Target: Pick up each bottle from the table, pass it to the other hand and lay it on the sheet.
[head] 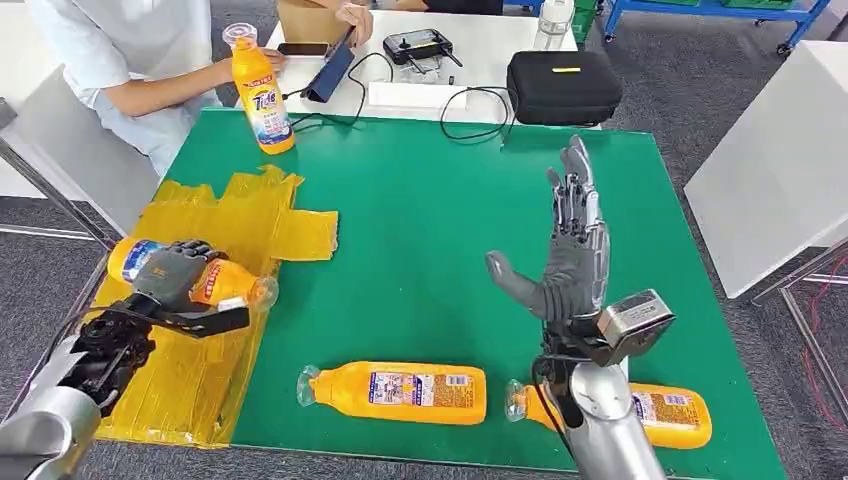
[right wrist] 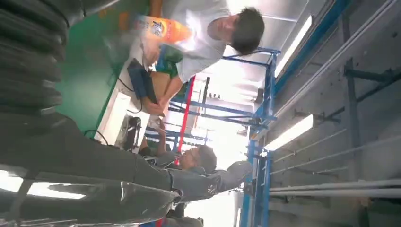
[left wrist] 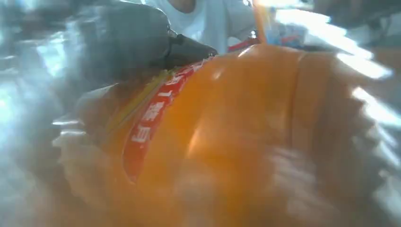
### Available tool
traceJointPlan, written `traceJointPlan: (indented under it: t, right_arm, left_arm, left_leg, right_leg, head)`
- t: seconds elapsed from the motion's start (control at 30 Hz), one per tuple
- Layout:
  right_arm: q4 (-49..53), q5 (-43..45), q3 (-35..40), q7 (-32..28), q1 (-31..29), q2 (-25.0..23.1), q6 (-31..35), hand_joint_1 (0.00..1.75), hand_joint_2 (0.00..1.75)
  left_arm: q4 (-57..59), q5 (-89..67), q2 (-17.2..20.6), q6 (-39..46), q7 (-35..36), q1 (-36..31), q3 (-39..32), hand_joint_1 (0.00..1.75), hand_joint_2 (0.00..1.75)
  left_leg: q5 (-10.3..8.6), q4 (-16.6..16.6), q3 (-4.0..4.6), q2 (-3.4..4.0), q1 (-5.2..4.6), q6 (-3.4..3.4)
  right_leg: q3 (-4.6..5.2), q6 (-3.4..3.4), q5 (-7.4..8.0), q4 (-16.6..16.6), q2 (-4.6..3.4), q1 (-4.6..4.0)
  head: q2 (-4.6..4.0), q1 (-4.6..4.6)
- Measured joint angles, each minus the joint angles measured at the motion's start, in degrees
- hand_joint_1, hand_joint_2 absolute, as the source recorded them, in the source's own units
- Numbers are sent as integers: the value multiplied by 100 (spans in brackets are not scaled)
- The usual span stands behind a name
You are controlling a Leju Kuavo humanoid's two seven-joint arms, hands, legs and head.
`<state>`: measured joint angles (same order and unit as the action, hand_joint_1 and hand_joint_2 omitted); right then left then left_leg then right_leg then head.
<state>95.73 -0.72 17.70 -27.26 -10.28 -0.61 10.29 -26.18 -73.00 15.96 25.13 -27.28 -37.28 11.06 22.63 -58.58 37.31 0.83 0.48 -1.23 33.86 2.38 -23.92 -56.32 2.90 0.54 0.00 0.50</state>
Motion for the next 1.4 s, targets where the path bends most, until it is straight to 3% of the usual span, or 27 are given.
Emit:
traceJointPlan:
  t: [0.67, 0.7, 0.73, 1.4]
  right_arm:
    - [-306, -57, 155, 66, -158, -37, -87, 0, 175]
    - [-319, -66, 162, 66, -162, -44, -98, 0, 175]
    - [-330, -66, 166, 68, -167, -50, -109, 0, 175]
    - [-496, -81, 219, 116, -207, -96, -184, 0, 175]
  left_arm:
    - [109, -148, 0, -274, 68, -124, 304, 175, 175]
    - [118, -148, -2, -312, 68, -140, 308, 133, 175]
    - [129, -153, -2, -371, 68, -155, 312, 3, 175]
    - [219, -146, -83, -1139, 181, -362, 437, 0, 175]
  left_leg:
    - [-2, 0, -2, -1, 0, 2]
    - [-2, 0, -3, 0, 0, 2]
    - [-2, 0, -3, -1, 0, 2]
    - [-2, 0, -13, -1, 0, 3]
  right_leg:
    - [-3, 0, 0, 0, 1, 0]
    - [-3, 0, 0, 0, 1, 0]
    - [-3, 0, 0, 0, 0, 0]
    - [-14, 0, 0, 0, 2, 1]
  head:
    - [0, 2]
    - [0, 2]
    - [0, 2]
    - [0, 2]
